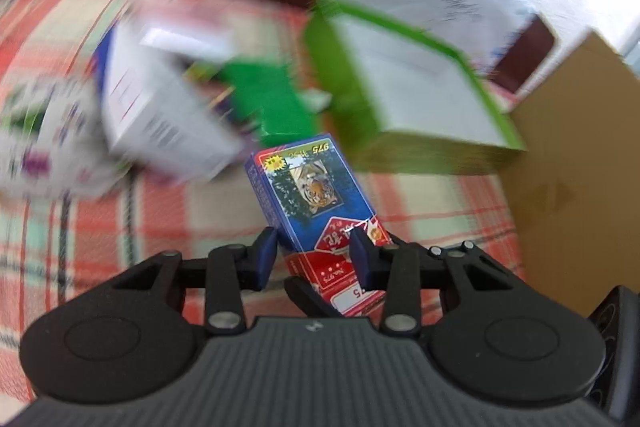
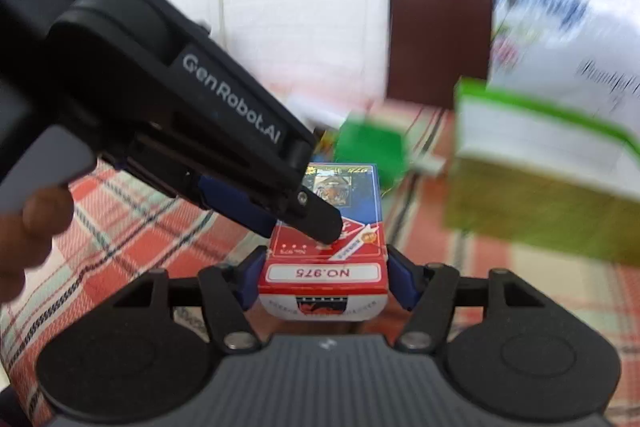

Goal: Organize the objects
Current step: 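Lower the blue-and-red card box into the green box and open the left gripper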

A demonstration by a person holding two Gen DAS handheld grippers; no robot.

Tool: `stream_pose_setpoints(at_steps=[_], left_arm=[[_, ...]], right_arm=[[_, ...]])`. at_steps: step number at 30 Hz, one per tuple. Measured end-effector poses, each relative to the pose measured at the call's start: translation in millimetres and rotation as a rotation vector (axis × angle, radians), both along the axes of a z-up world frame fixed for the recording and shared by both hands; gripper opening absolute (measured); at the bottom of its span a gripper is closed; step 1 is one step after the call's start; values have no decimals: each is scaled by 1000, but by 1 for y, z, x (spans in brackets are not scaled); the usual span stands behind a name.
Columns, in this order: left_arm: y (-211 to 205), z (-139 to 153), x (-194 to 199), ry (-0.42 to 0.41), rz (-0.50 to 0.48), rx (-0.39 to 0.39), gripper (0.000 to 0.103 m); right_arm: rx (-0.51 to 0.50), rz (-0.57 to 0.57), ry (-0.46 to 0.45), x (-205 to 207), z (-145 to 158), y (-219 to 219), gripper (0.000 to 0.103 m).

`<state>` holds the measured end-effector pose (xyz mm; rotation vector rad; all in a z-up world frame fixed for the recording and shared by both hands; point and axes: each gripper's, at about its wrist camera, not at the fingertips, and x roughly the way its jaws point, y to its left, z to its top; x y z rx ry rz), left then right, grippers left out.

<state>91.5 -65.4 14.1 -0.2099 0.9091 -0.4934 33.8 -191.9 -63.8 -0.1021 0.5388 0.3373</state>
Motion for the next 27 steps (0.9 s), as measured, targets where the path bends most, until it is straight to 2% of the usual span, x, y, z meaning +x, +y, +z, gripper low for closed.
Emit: stream_pose_setpoints(at_steps=[4,7,11,14,16,17,19,23,27], left_arm=[[-39,37,7,-161,-84,24,45],[-72,47,38,-235,-120,69,45],[-109,41,81,-239,-134,110,45],[-126,33,99,-221,-123,138,48],[-133,30,102,-215,-109,167,49],[-134,26,103,-214,-99,183,51],[-131,23,100,-207,-86,187,53],[-106,31,81,-222,-98,116,54],[-64,43,49,-276,-75,74,56]], right_arm=[[-18,-61,-161,-3,28,-28,61],[-22,-113,-197,28,42,-53,61],[18,-169,-100,87,48,-88,61],[31,-219,-30,122,43,-104,63],[53,-247,21,138,38,-112,72],[62,-263,40,144,35,-115,83],[67,-302,32,133,30,-118,85],[81,-315,-17,115,32,-117,85],[87,-299,-118,73,38,-103,85]])
